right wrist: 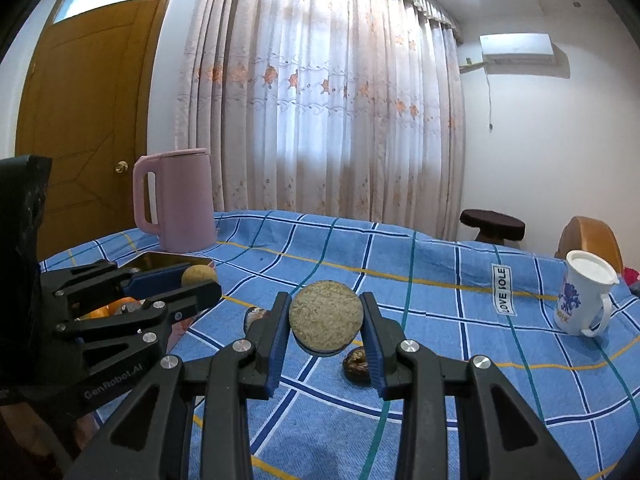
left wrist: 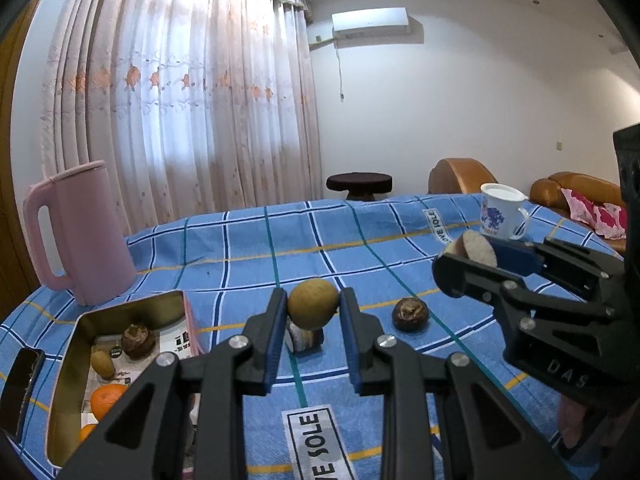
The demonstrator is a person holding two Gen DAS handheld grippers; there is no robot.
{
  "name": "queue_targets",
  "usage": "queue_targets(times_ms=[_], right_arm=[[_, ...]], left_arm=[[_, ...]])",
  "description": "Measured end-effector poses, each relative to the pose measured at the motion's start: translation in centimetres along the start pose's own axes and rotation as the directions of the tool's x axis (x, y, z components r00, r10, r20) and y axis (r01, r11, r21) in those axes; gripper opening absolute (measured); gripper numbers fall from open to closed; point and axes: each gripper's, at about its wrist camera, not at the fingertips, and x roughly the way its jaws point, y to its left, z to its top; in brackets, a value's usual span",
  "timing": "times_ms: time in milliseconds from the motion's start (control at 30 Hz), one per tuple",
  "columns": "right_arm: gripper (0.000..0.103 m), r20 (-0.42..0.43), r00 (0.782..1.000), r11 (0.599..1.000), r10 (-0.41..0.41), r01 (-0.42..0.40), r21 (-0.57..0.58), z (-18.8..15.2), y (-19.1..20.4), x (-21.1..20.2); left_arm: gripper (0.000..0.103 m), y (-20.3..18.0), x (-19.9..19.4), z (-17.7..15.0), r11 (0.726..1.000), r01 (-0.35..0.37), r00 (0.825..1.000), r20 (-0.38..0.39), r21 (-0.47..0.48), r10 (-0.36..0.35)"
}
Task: Organize fruits
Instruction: 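Lift the kiwi and pale biscuit off the table with both tools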
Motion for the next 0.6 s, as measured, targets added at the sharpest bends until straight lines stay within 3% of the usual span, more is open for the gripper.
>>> queue_targets(times_ms=[600], right_arm=[[0.036,-0.058,0.998,0.999,0.034,-0.036,-0.034,0.2,2.3,1.2]], left_arm=[[0.028,2.0,-0.2,-0.1,0.999,0.002,1.0,-0.008,-0.045,-0.002]])
